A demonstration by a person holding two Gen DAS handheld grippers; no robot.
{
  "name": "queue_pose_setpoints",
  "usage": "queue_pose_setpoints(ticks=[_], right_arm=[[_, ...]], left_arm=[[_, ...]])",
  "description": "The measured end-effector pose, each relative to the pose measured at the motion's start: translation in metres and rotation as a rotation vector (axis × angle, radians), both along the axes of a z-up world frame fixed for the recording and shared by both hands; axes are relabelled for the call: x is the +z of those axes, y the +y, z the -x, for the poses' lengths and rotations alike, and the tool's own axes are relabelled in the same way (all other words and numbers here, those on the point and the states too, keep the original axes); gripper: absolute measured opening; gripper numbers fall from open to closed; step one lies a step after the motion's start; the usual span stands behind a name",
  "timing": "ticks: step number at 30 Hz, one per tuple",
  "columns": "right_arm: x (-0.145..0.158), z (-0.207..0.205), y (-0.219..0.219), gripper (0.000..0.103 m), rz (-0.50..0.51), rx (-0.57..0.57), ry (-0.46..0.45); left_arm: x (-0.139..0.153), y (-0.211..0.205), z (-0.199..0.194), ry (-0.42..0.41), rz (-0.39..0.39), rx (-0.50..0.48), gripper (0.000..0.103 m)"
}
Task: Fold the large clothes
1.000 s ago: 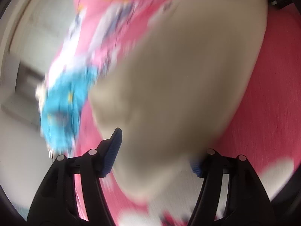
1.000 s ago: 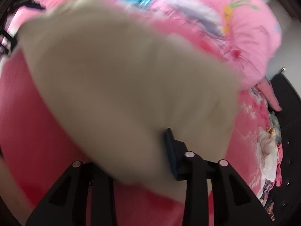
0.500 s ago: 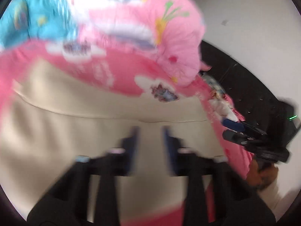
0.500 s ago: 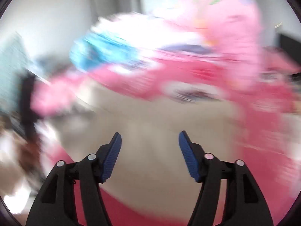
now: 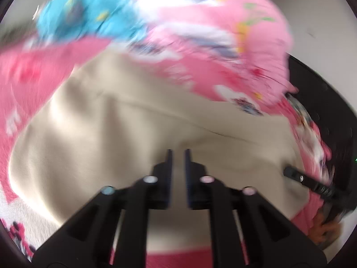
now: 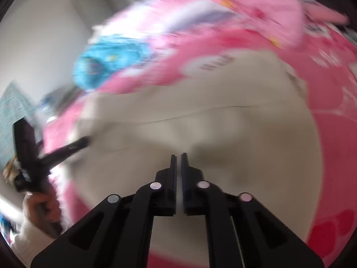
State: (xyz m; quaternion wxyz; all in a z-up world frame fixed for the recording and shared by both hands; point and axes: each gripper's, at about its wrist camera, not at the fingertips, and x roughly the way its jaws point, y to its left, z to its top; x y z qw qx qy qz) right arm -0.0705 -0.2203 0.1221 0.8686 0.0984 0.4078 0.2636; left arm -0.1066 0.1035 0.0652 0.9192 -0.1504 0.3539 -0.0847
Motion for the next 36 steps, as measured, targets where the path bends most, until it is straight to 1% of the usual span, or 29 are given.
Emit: queue_pose_setpoints(ticks=[1, 2, 3, 4, 5, 6, 7, 8, 9, 11, 12, 13, 14, 15, 16, 17, 18, 19, 20, 21, 22, 23, 26, 28, 31, 32, 34, 35, 36], right_arm=[[0.002, 0.003, 0.013, 0.007, -0.023, 0.085, -0.021], [0.000, 0.006, 0.028, 0.008, -0.014, 0.143, -0.036], [-0.007, 0.010, 0.045, 0.014, 0.028, 0.188, -0.042], [-0.019, 0.009, 0.060, 0.017, 0.104, 0.212, -0.025], [-0.040, 0.007, 0.074, 0.017, 0.211, 0.218, 0.016], [-0.047, 0.006, 0.071, 0.015, 0.199, 0.216, 0.007], [-0.045, -0.001, 0.059, 0.014, 0.139, 0.209, 0.052], [-0.043, -0.005, 0.051, 0.008, 0.099, 0.200, 0.096], [-0.042, -0.008, 0.040, 0.004, 0.064, 0.180, 0.138], [-0.030, -0.003, 0.027, 0.004, 0.054, 0.151, 0.151], [-0.017, 0.001, 0.023, 0.009, 0.078, 0.132, 0.112], [-0.002, 0.005, 0.022, 0.012, 0.125, 0.096, 0.044], [0.011, 0.008, 0.022, 0.021, 0.160, 0.065, -0.028], [0.019, 0.009, 0.020, 0.030, 0.177, 0.039, -0.082], [0.027, -0.002, 0.019, 0.032, 0.205, 0.002, -0.114], [0.029, -0.015, 0.016, 0.033, 0.231, -0.025, -0.114], [0.027, -0.027, 0.016, 0.034, 0.262, -0.048, -0.103], [0.014, -0.046, 0.015, 0.035, 0.323, -0.083, -0.074], [-0.002, -0.058, 0.014, 0.035, 0.347, -0.086, -0.042], [-0.020, -0.067, 0.009, 0.035, 0.327, -0.076, -0.016], [-0.028, -0.073, 0.010, 0.035, 0.299, -0.074, -0.012], [-0.029, -0.074, 0.009, 0.035, 0.276, -0.078, -0.022], [-0.021, -0.075, 0.018, 0.035, 0.326, -0.079, -0.029], [-0.004, -0.066, 0.018, 0.036, 0.353, -0.069, -0.021], [0.017, -0.061, 0.014, 0.041, 0.416, -0.108, -0.089], [0.018, -0.067, 0.005, 0.043, 0.405, -0.131, -0.089], [0.001, -0.091, -0.013, 0.049, 0.364, -0.160, -0.010], [-0.017, -0.104, -0.024, 0.051, 0.306, -0.144, 0.029], [-0.030, -0.109, -0.032, 0.052, 0.260, -0.147, 0.040]], left_arm=[[-0.001, -0.015, 0.006, -0.008, -0.004, -0.058, 0.017], [-0.006, -0.027, 0.003, 0.006, -0.015, -0.090, 0.021], [-0.023, -0.044, 0.002, 0.044, -0.096, -0.093, 0.022], [-0.039, -0.058, 0.003, 0.038, -0.200, -0.085, 0.022], [-0.046, -0.067, 0.001, 0.044, -0.269, -0.085, 0.022], [-0.042, -0.071, -0.006, 0.061, -0.284, -0.088, 0.022], [-0.038, -0.068, -0.003, 0.070, -0.273, -0.092, 0.022], [-0.036, -0.064, -0.002, 0.075, -0.247, -0.096, 0.022], [-0.030, -0.056, -0.002, 0.085, -0.192, -0.101, 0.022], [-0.014, -0.047, 0.001, 0.073, -0.162, -0.076, 0.022], [-0.008, -0.044, 0.003, 0.054, -0.174, -0.043, 0.026], [0.001, -0.041, 0.005, 0.022, -0.190, -0.009, 0.031], [0.011, -0.039, -0.003, -0.008, -0.194, -0.002, 0.039], [0.015, -0.040, -0.011, -0.014, -0.205, -0.007, 0.047], [0.018, -0.041, -0.023, -0.012, -0.227, -0.011, 0.051], [0.016, -0.044, -0.040, 0.008, -0.282, -0.026, 0.055], [0.012, -0.046, -0.050, 0.021, -0.321, -0.032, 0.056], [0.001, -0.048, -0.062, 0.047, -0.365, -0.034, 0.058], [-0.010, -0.047, -0.068, 0.072, -0.378, -0.042, 0.069], [-0.030, -0.044, -0.074, 0.097, -0.360, -0.045, 0.071], [-0.036, -0.041, -0.076, 0.107, -0.344, -0.044, 0.071], [-0.034, -0.041, -0.080, 0.116, -0.344, -0.047, 0.071], [-0.024, -0.033, -0.085, 0.151, -0.290, -0.068, 0.071], [-0.008, -0.024, -0.074, 0.156, -0.260, -0.055, 0.068], [0.014, -0.006, -0.070, 0.092, -0.259, 0.010, 0.067], [0.016, 0.002, -0.076, 0.092, -0.243, 0.022, 0.067], [0.005, 0.024, -0.101, 0.145, -0.207, 0.047, 0.067], [-0.008, 0.031, -0.113, 0.178, -0.189, 0.035, 0.069], [-0.029, 0.037, -0.124, 0.210, -0.155, 0.010, 0.070]])
